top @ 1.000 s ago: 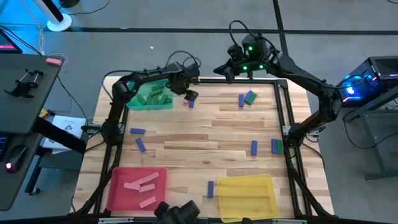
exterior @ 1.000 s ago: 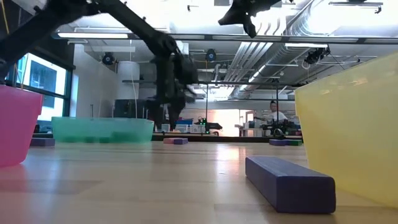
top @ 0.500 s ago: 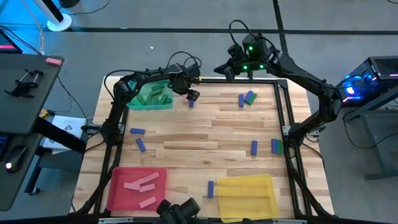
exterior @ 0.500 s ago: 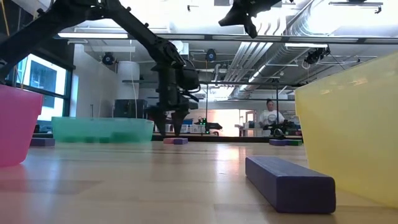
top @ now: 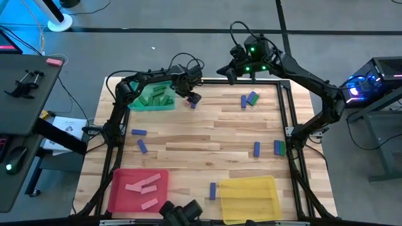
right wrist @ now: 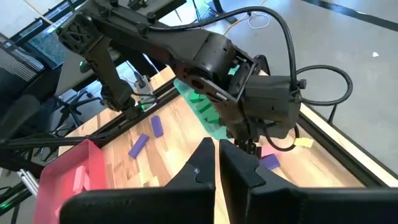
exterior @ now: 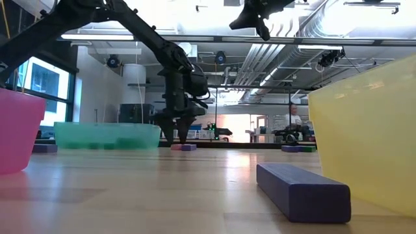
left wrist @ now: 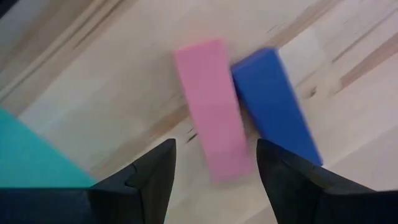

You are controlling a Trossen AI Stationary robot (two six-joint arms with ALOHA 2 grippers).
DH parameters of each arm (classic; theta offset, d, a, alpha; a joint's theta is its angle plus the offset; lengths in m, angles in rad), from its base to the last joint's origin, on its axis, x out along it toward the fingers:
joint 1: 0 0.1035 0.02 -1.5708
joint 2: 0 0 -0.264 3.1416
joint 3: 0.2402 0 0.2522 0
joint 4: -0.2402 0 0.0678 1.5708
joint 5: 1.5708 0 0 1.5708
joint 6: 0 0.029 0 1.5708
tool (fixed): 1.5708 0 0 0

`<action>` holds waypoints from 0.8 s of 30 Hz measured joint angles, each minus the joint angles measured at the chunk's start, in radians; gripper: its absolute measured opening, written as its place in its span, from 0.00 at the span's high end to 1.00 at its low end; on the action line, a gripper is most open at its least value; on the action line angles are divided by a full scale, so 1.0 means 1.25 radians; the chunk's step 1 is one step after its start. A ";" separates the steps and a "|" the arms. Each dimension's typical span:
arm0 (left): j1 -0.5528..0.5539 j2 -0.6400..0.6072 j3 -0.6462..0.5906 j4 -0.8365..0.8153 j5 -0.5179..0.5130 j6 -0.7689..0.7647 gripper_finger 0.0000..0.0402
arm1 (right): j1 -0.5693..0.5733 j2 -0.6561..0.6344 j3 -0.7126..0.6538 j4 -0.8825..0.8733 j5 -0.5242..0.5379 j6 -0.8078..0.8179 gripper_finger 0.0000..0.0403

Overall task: Sort blocks
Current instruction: Put the pink block into the pink bin

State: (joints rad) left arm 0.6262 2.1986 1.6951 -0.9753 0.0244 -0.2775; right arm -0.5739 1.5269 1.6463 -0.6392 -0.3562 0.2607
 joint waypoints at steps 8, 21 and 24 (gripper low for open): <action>0.002 0.000 0.000 0.010 -0.009 0.008 0.53 | 0.003 0.000 0.000 0.000 0.004 0.003 1.00; -0.001 0.000 0.005 0.007 0.041 0.068 0.53 | 0.004 0.000 0.000 0.015 0.005 0.003 1.00; -0.007 -0.002 0.001 0.007 0.023 0.138 0.53 | 0.004 0.000 0.000 0.015 0.005 0.003 1.00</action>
State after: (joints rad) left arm 0.6169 2.1963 1.6967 -0.9665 0.0532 -0.1055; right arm -0.5685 1.5269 1.6463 -0.6209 -0.3501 0.2642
